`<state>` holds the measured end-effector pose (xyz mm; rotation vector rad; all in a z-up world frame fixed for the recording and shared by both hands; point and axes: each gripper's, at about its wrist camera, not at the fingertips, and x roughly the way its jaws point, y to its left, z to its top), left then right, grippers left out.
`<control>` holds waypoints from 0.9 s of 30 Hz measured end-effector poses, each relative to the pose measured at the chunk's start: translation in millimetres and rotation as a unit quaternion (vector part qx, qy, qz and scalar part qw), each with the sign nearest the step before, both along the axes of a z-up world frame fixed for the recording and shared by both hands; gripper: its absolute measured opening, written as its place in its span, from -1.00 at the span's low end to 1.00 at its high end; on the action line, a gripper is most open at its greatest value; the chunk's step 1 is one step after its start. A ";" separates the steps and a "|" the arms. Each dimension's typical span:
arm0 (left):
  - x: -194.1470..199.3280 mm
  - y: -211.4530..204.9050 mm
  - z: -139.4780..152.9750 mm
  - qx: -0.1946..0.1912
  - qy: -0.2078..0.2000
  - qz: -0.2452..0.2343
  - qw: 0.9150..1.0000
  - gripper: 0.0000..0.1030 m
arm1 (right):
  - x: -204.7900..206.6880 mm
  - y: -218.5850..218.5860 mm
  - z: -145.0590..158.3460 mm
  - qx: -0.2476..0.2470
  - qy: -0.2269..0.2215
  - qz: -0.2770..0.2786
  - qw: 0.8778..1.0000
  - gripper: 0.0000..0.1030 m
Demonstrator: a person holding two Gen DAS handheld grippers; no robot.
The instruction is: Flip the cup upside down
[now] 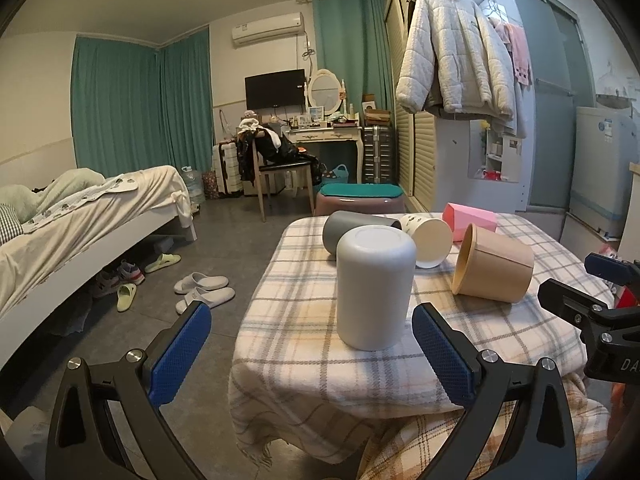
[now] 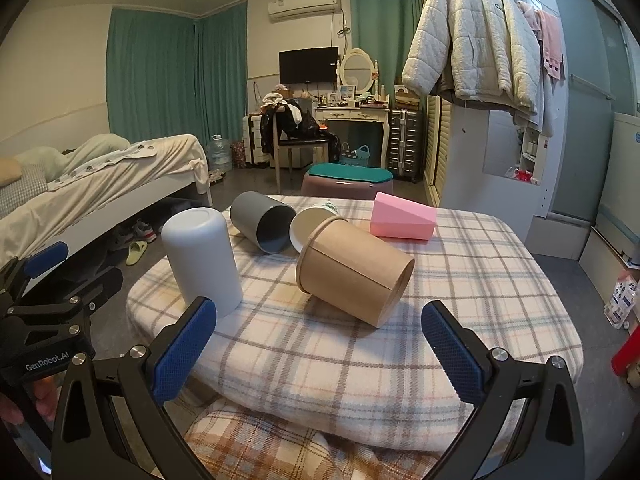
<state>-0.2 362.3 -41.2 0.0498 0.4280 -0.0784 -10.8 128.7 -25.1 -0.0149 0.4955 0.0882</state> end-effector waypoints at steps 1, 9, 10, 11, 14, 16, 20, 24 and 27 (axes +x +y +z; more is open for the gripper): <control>-0.3 0.2 0.1 -0.001 -0.001 0.000 1.000 1.00 | -0.2 -0.1 -0.3 0.000 0.000 0.000 1.000 0.99; 2.1 -1.6 -3.8 -0.006 0.008 -0.001 1.000 1.00 | -0.3 -2.0 -2.9 0.002 0.004 0.003 1.000 0.99; 2.2 -1.7 -3.9 -0.005 0.008 -0.003 1.000 1.00 | -0.3 -2.2 -3.4 0.002 0.005 0.003 1.000 0.99; 2.8 -2.5 -4.8 -0.005 0.010 -0.004 1.000 1.00 | -0.5 -2.5 -3.7 0.002 0.005 0.002 1.000 0.99; 2.7 -3.5 -5.8 -0.001 0.008 -0.002 1.000 1.00 | 0.0 -2.7 -4.2 0.003 0.006 0.003 1.000 0.99; 3.0 -3.9 -6.3 0.002 0.006 0.001 1.000 1.00 | 0.3 -2.8 -4.8 0.003 0.008 0.003 1.000 0.99; 3.2 -4.9 -7.4 0.010 0.003 0.007 1.000 1.00 | 0.4 -1.5 -6.0 0.000 0.009 0.003 1.000 0.99; 3.3 -5.7 -7.6 0.009 0.003 0.008 1.000 1.00 | 0.7 -1.1 -6.9 0.000 0.010 0.003 1.000 0.99; 3.0 -4.7 -7.7 0.009 0.000 0.010 1.000 1.00 | 1.9 -1.2 -7.6 0.000 0.013 0.001 1.000 0.99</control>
